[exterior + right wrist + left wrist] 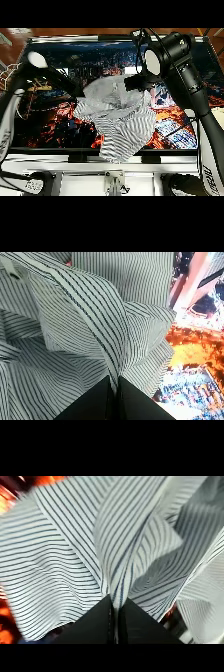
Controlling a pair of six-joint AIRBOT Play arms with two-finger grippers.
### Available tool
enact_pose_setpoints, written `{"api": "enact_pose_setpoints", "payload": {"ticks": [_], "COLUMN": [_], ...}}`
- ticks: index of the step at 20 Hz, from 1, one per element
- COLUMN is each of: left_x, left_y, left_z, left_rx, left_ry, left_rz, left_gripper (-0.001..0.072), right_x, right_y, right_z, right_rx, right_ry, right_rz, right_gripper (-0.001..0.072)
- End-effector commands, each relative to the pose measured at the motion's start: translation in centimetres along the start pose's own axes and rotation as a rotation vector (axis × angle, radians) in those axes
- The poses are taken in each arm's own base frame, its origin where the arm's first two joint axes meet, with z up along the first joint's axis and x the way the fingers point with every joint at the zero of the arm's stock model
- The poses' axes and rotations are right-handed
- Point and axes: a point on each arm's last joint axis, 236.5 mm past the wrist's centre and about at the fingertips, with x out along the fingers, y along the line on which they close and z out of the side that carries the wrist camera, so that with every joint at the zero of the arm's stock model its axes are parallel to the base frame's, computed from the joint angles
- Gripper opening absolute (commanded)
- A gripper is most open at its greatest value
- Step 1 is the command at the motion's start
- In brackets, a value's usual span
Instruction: Fold the shirts.
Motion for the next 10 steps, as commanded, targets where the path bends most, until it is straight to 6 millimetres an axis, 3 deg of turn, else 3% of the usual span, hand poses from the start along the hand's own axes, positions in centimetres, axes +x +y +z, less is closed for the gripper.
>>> {"api": "enact_pose_setpoints", "payload": {"ticks": [1,3,5,7,10], "left_x": [-10.0,-13.2,-13.1,-9.7,-3.8], "left_y": [-2.8,-5.7,-4.3,-3.7,-5.3], "left_z": [4.5,4.5,1.8,-2.4,-4.9], "left_rx": [-0.008,-0.029,-0.123,-0.186,-0.177], "left_ry": [-0.276,-0.336,-0.246,-0.058,0.048], "left_rz": [0.14,0.187,0.362,0.414,0.342], "left_gripper": [0.0064,0.0063,0.0064,0.0065,0.0066], "right_x": [0.0,0.0,0.0,0.0,0.0], "right_y": [-1.1,-1.1,-1.0,-1.0,-0.2], "right_z": [0.4,0.2,0.4,0.6,0.5], "right_rx": [0.058,0.069,0.078,0.085,0.085], "right_ry": [-0.018,-0.008,-0.017,-0.027,-0.019], "right_rz": [-0.044,-0.046,-0.044,-0.04,-0.009], "right_gripper": [0.0095,0.0094,0.0094,0.0094,0.0094]}}
